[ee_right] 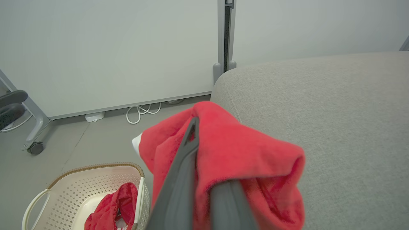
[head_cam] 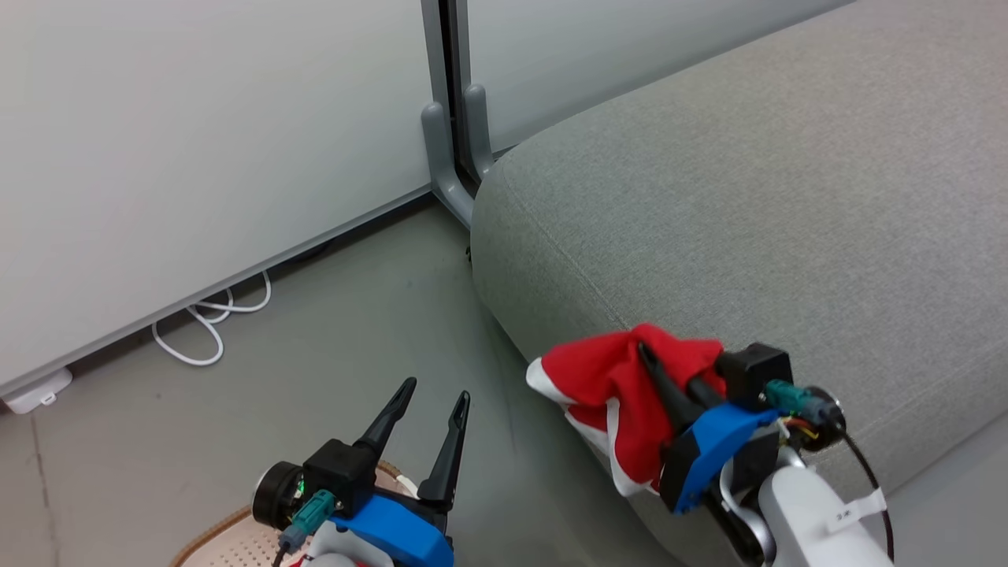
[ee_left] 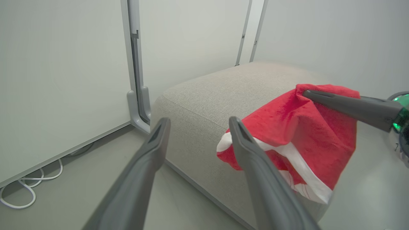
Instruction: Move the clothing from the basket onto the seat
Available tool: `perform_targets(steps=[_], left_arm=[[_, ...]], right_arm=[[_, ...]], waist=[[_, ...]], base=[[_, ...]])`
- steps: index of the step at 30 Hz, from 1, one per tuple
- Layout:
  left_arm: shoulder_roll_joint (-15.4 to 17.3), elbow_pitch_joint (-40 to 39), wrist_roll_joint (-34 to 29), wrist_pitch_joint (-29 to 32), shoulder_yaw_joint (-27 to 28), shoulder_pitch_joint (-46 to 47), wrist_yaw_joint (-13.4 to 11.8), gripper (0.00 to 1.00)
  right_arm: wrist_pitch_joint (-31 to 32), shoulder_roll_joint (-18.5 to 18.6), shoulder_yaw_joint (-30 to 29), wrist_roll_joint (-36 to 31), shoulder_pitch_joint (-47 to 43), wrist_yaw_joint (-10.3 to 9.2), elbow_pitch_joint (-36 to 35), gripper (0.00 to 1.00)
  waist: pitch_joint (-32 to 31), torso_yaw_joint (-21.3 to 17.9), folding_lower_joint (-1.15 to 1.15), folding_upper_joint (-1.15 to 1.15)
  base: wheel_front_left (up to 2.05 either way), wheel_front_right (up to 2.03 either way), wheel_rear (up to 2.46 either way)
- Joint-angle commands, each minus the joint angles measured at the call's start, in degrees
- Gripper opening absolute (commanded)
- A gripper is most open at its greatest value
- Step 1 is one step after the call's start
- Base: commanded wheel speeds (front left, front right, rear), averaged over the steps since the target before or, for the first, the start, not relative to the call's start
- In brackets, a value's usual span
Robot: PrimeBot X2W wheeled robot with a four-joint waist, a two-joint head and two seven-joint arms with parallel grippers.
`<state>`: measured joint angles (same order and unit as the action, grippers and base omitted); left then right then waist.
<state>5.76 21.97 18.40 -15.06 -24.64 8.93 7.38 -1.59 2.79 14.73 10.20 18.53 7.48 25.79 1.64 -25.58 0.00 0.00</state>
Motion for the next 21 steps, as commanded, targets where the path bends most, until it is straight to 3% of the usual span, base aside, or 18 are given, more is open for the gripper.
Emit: perform_targets(steps=[1,9,21], left_arm=[[0.6,-0.3,-0.4,-0.2,0.1,1.0,0.1,1.00],[2.0,-1.0,-1.2,-0.2,-1.5,4.1,0.1,1.00],[4.8,-3.5,-2.6,-0.2,-4.6,12.0,0.1,1.00]], right_arm=[[0.0,0.2,-0.6,0.1,2.0,0.03,-0.4,0.00],[0.9,4.5,-7.9,-2.2,13.2,0.03,1.6,0.00],[2.2,16.6,-23.1,-0.4,27.9,0.02,4.5,0.00]], waist=[[0.9,0.4,0.00,0.00],[6.4,3.1,0.00,0.00],[19.0,10.9,0.00,0.00]], base=[[0.00,0.00,0.00],[0.00,0.00,0.00],[0.00,0.00,0.00]])
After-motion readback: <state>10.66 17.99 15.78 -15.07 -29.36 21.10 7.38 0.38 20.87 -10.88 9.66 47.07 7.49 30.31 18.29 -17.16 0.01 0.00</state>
